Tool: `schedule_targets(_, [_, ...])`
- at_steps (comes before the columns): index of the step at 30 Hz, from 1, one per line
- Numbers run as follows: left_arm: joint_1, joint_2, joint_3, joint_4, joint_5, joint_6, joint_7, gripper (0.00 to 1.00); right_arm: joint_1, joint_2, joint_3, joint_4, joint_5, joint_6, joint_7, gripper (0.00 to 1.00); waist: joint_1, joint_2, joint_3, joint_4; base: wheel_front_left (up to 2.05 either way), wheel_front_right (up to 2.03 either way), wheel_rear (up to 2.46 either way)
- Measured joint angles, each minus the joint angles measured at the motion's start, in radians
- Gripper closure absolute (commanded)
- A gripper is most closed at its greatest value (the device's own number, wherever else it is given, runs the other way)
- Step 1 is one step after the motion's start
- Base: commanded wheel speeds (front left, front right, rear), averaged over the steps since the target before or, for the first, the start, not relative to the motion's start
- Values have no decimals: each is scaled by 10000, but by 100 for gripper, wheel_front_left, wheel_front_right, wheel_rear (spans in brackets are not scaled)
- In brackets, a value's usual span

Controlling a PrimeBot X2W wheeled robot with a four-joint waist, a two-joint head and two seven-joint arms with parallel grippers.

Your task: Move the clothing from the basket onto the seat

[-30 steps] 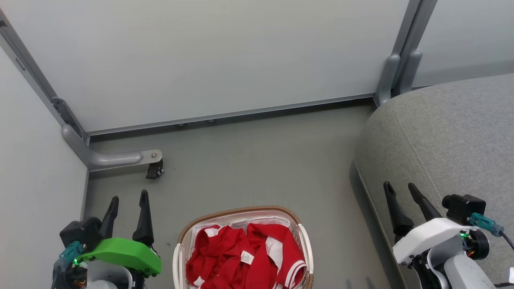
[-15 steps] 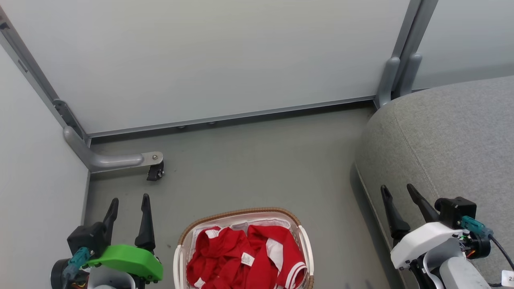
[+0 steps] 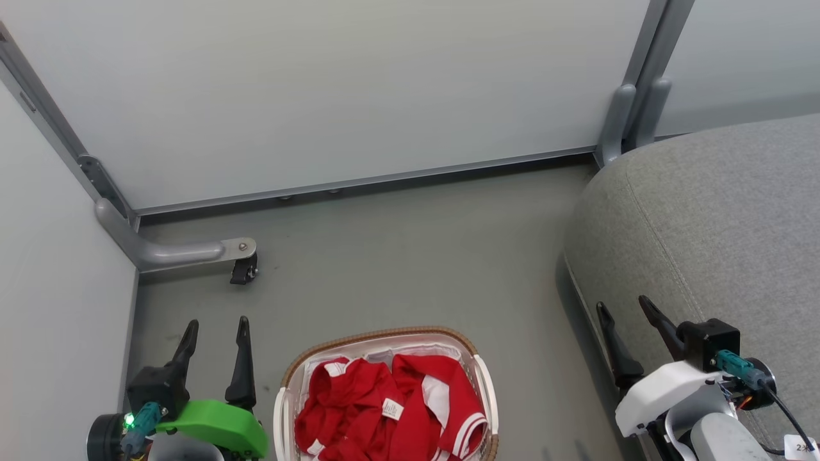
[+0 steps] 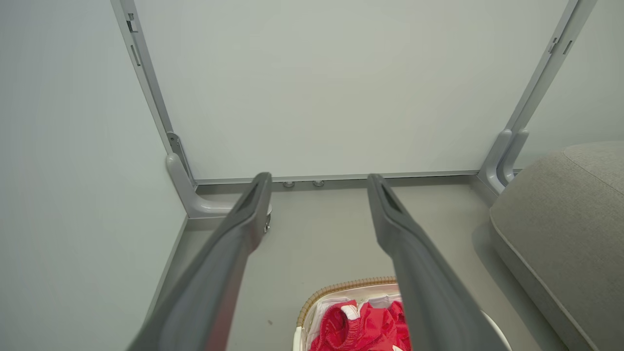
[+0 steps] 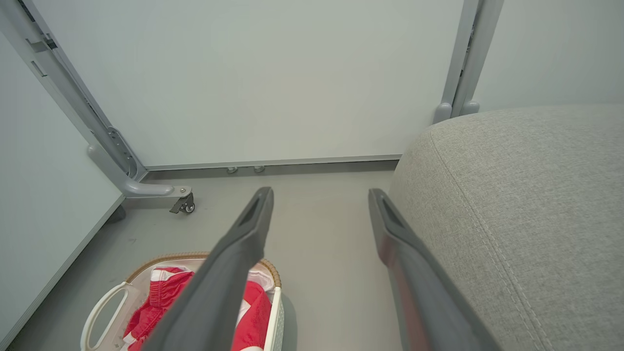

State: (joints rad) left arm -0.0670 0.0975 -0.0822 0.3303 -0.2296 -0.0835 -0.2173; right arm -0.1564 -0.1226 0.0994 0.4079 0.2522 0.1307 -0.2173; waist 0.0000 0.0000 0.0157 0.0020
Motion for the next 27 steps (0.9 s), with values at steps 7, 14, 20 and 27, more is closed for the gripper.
schedule_targets(7, [-533, -353, 90, 587, 194, -123, -142, 0, -563, -33, 8, -347, -380, 2, -128, 0, 0, 0, 683, -90, 0, 0, 0])
schedule_targets(14, [-1592, -464, -477, 1183, 627, -270, -291, 0, -1387, -86, 125, -947, -746, 2, -272, 0, 0, 0, 1853, -251, 0, 0, 0])
schedule_targets(20, [-2618, -485, -1030, 2159, 694, -324, -391, 0, -2127, -127, 493, -1465, -1204, 4, -385, 0, 0, 0, 3001, -481, 0, 0, 0])
schedule_targets(27, [-3821, -499, -1540, 4009, 1162, -366, -470, 0, -2740, -153, 871, -1856, -1666, 6, -443, 0, 1, 0, 4428, -852, 0, 0, 0])
